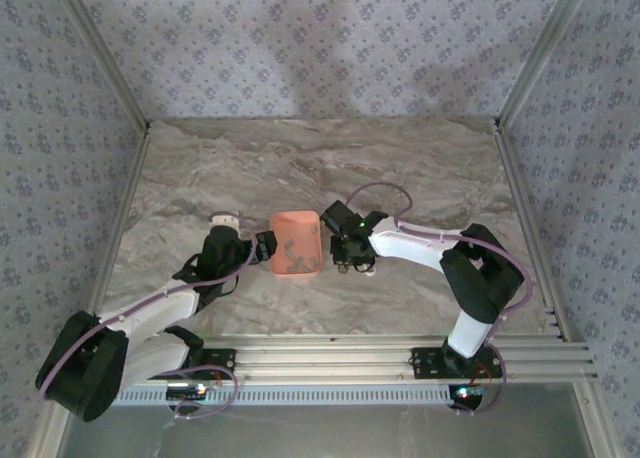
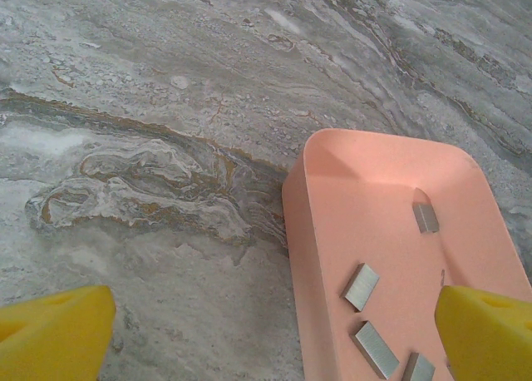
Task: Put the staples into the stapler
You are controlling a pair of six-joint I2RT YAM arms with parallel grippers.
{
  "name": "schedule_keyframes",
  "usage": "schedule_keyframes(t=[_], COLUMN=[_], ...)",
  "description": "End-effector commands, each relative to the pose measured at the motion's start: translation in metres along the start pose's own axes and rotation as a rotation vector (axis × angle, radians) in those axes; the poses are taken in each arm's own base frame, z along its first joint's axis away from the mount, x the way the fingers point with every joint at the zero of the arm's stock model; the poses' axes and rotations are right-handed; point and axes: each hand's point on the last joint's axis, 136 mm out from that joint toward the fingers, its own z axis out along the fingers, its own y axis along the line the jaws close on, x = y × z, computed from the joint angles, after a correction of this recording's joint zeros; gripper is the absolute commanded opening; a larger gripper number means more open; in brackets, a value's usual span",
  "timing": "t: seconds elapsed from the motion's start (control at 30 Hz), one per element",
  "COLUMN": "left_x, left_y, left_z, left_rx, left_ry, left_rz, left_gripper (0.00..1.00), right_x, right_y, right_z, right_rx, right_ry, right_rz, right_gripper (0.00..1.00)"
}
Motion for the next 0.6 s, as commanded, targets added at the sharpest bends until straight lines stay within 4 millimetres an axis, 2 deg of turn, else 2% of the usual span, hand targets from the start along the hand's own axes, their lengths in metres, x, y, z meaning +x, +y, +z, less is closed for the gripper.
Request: schedule_keyframes(t=[0.0,0.57], left_x=[-0.0080,-0.0063], left_y=[-0.0041,-0.0038], left_z=[-0.0007,-0.0004], left_rx=[0.010,0.010], left_ry=[-0.011,-0.007], left_rz=[0.008,0.009], left_gripper=[0.99,0.98], right_x=[0.0036,-0.0001], right_y=[-0.0045,-0.0045], right_z=[0.0045,-0.0013], right_rx=[0.007,0.011], right_ry=[0.016,-0.004], right_rz=[0.027,0.018], right_gripper=[0.19,0.15])
